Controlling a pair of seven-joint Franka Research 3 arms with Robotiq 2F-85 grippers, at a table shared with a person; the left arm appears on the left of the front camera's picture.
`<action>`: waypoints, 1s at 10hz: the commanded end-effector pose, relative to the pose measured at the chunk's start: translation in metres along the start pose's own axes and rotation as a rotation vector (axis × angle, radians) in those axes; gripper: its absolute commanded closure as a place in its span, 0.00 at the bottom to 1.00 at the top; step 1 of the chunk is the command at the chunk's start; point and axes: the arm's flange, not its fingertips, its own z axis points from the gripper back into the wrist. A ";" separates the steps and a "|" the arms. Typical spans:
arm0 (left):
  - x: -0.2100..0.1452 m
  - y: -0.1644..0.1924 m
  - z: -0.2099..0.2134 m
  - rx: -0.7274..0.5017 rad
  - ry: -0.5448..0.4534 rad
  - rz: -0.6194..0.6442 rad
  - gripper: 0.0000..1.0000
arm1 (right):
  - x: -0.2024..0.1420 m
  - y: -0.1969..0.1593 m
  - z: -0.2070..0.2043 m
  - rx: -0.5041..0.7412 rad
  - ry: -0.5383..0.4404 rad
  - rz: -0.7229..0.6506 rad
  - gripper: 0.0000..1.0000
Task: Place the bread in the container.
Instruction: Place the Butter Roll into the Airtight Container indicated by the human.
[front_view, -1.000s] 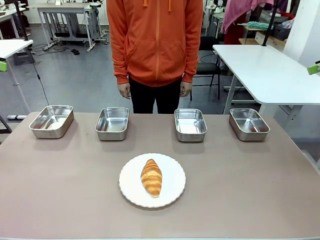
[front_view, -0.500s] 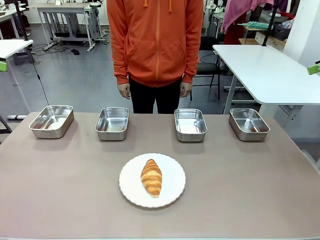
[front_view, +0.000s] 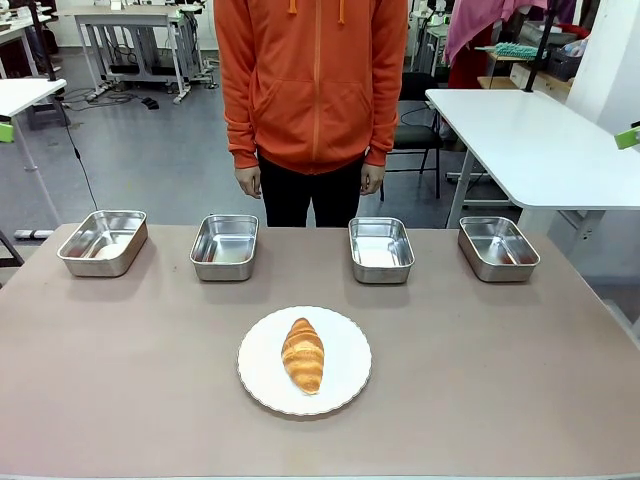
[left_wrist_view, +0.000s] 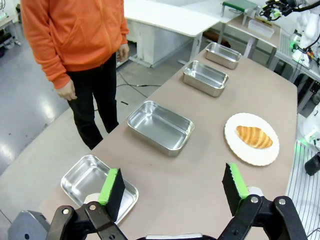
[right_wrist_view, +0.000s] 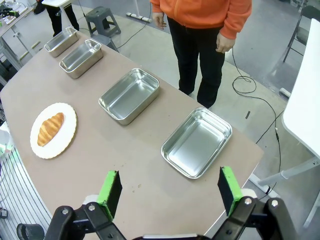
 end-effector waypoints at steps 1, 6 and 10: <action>0.000 -0.001 0.000 -0.004 -0.004 -0.009 0.00 | 0.001 0.000 -0.001 0.009 -0.023 0.002 0.00; 0.000 -0.001 0.000 -0.004 -0.004 -0.009 0.00 | 0.001 0.000 -0.001 0.009 -0.023 0.002 0.00; 0.000 -0.001 0.000 -0.004 -0.004 -0.009 0.00 | 0.001 0.000 -0.001 0.009 -0.023 0.002 0.00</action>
